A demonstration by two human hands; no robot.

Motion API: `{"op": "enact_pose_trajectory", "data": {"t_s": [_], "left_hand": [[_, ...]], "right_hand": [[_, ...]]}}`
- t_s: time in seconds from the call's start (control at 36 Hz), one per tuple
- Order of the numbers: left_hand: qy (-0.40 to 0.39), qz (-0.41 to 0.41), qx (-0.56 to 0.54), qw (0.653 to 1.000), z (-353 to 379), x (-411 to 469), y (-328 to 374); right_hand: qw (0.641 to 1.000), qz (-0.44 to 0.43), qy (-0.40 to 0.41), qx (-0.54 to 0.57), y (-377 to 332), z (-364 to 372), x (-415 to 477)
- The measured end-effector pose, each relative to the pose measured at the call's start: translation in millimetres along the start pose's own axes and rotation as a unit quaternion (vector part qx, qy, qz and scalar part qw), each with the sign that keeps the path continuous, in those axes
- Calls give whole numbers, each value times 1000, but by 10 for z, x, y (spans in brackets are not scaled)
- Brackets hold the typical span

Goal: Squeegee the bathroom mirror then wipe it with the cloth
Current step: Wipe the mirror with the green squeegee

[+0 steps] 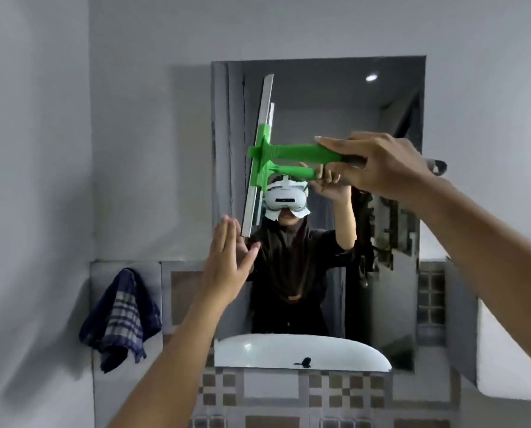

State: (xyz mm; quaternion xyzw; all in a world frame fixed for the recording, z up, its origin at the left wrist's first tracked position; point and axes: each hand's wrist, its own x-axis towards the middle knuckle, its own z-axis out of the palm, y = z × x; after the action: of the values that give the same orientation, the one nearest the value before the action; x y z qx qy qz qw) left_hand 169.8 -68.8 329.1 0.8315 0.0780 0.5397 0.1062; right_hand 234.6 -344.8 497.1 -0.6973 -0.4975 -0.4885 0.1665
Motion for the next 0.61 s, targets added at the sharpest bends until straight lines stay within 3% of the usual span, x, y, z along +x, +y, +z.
{"op": "enact_pose_trajectory", "data": {"t_s": [0.22, 0.61], "left_hand": [[2, 18, 48, 999, 195, -46, -92], [23, 38, 66, 997, 225, -42, -134]], "right_hand": [[998, -38, 1, -43, -103, 268, 839], [999, -40, 0, -16, -222, 294, 1147]]}}
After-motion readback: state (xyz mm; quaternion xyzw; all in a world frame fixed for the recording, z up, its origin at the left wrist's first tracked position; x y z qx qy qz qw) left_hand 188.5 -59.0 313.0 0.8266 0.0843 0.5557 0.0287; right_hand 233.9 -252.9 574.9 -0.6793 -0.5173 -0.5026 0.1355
